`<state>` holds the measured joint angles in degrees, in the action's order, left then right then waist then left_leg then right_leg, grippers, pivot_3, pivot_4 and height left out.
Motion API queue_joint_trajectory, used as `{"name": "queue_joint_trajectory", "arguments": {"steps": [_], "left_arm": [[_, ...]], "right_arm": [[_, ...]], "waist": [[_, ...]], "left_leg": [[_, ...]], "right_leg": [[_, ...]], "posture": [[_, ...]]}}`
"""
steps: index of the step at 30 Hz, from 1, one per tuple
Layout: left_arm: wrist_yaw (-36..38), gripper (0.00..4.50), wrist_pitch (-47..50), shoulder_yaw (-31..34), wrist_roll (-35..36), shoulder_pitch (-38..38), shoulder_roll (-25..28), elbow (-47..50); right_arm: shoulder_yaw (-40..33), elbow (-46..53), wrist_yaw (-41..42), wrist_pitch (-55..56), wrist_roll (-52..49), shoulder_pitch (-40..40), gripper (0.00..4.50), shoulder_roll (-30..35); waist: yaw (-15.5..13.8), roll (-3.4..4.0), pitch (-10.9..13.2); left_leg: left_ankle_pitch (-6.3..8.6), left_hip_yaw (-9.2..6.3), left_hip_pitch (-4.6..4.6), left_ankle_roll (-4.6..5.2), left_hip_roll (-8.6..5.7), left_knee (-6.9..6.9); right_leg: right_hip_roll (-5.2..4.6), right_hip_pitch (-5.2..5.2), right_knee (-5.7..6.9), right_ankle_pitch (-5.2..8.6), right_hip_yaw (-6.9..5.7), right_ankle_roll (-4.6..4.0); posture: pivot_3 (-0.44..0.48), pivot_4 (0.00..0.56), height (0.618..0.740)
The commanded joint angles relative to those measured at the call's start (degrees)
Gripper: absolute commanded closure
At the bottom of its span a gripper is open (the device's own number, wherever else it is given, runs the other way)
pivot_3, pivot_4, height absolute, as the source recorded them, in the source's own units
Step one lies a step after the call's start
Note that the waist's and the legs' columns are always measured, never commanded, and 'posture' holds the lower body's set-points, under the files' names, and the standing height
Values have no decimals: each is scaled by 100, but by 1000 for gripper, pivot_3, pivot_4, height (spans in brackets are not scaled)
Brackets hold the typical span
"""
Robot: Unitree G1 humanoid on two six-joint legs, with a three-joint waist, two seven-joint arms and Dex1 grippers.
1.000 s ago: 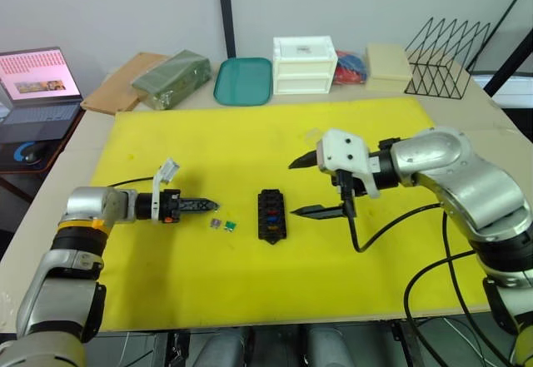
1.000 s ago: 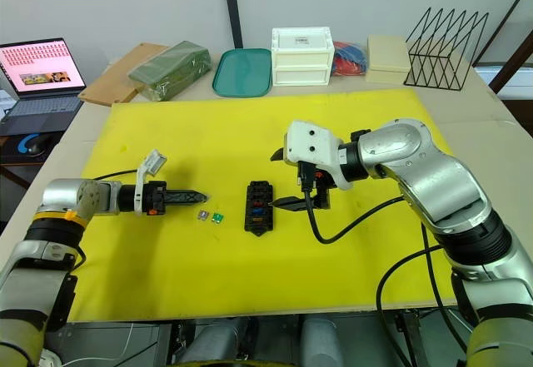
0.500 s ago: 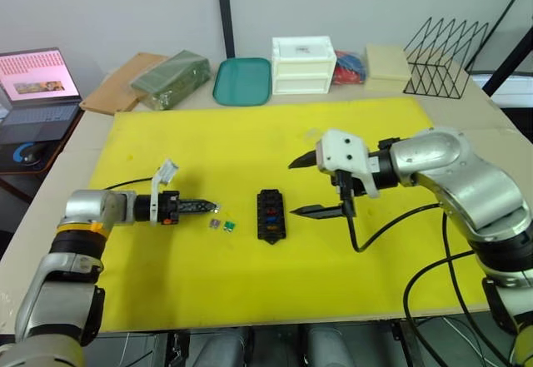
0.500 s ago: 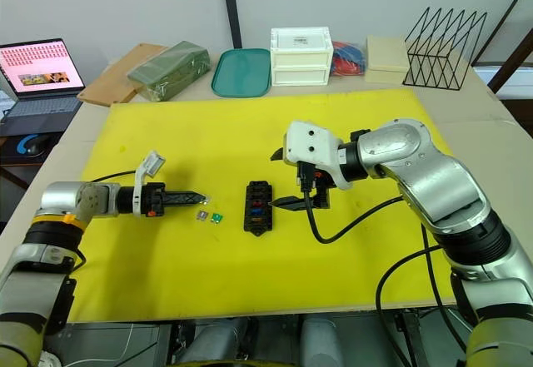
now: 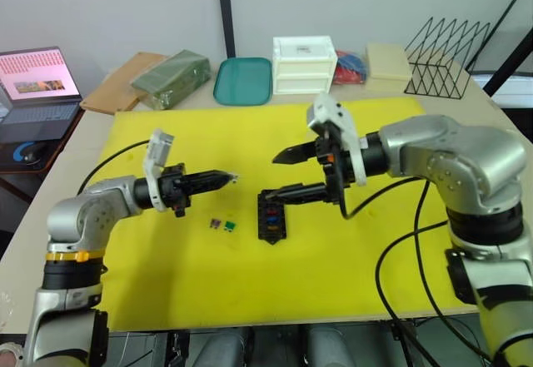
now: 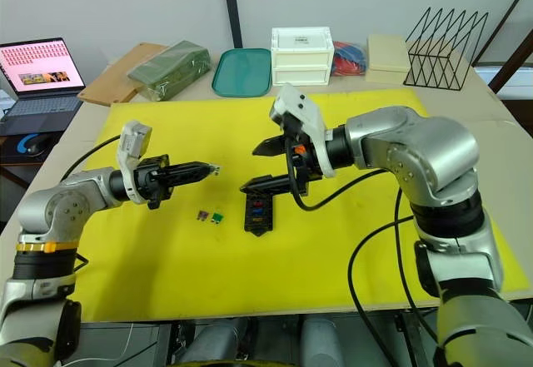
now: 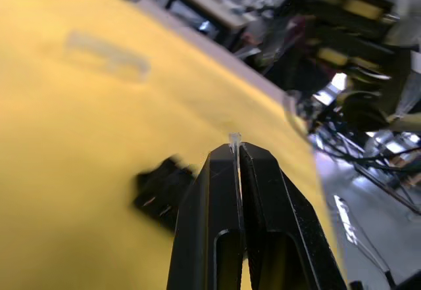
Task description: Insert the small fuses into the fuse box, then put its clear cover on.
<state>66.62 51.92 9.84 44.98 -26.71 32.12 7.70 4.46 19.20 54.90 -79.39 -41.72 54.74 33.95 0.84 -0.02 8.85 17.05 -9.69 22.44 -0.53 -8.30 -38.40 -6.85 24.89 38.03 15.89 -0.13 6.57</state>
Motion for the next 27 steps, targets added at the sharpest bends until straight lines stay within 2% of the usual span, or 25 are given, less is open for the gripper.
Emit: {"name": "queue_joint_trajectory", "arguments": {"steps": [1,2,4,8,18,20,23,27], "left_arm": [[-227,4474,91,55,424,2,-11,652],[-278,4474,107,48,485,7,-10,713],[-406,4500,141,15,631,-73,-49,869],[-514,4500,119,-29,735,-115,-26,932],[-595,4500,95,-62,823,-163,42,916],[-641,4500,103,-59,848,-218,45,864],[-681,4500,101,-68,883,-252,60,820],[-707,4500,79,-85,927,-239,98,825]], "right_arm": [[-434,-107,-318,-572,-386,328,0,-247],[-476,-125,-392,-659,-439,358,0,-292],[-502,-188,-524,-773,-502,415,417,-380],[-571,-293,-674,-895,-649,511,1691,-455],[-509,-281,-868,-840,-860,482,1691,-401],[-478,-262,-871,-799,-885,468,2033,-375],[-438,-244,-882,-770,-930,461,2856,-354],[-375,-223,-893,-713,-951,450,2856,-315]], "waist": [[-1,0,0],[-5,0,0],[-6,0,0],[1,0,0],[3,0,0],[2,0,0],[3,0,0],[7,0,0]], "left_leg": [[0,0,0,0,0,0],[0,1,0,0,0,0],[0,1,0,0,0,0],[0,1,0,0,-1,0],[0,1,0,0,-1,0],[0,2,0,0,-1,1],[0,2,0,0,-1,0],[0,1,0,0,0,2]], "right_leg": [[0,0,0,0,0,0],[-1,0,0,0,0,0],[-1,0,-1,0,0,0],[0,0,0,0,0,0],[0,0,0,0,0,0],[0,0,0,0,0,0],[0,0,-1,0,0,0],[0,1,0,0,0,0]], "posture": [[0,150,740],[0,150,740],[0,150,740],[0,150,740],[0,150,740],[0,150,740],[0,150,740],[0,150,740]]}}
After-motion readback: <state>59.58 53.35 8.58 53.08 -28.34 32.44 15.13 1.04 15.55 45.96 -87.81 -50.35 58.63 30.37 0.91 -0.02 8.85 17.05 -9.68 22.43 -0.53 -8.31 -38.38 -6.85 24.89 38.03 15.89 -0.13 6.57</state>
